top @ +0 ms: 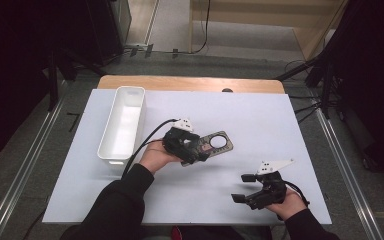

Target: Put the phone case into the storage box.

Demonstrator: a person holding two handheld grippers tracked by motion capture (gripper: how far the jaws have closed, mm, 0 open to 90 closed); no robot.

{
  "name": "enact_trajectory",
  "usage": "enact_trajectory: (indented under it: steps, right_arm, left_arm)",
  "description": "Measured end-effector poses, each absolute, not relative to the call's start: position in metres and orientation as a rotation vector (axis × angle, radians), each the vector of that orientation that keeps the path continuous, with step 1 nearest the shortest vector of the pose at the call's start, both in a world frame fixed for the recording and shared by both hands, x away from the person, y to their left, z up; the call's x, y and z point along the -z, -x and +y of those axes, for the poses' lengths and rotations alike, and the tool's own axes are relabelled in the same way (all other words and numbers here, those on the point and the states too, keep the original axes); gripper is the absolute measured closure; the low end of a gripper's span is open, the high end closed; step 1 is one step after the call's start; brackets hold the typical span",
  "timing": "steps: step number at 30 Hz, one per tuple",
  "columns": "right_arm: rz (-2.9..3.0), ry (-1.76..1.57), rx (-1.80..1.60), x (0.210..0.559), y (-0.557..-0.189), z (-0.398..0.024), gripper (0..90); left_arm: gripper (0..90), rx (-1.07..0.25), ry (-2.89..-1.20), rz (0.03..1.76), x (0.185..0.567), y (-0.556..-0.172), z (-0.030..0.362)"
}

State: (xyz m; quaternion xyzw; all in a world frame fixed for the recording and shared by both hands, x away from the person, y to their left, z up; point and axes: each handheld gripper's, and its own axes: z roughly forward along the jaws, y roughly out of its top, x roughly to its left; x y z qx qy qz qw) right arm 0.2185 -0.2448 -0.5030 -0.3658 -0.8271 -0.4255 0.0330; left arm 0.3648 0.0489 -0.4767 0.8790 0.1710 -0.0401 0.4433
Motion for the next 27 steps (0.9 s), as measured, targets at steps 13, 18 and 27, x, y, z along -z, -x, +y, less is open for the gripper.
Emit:
enact_trajectory:
  steps: [13, 18, 27]
  right_arm:
    - [-2.539, 1.142, 1.312, 0.503, -0.22, -0.244, 10.4]
    - [-2.535, 1.149, 1.311, 0.503, -0.221, -0.243, 10.4]
    - [-2.504, 1.214, 1.332, 0.501, -0.225, -0.243, 10.5]
  left_arm:
    - [11.6, 0.083, -2.121, 0.558, 0.466, -0.355, 0.053]
    - [11.6, 0.019, -2.08, 0.626, 0.464, -0.349, 0.057]
    - [11.7, -0.001, -1.999, 0.715, 0.464, -0.342, 0.062]
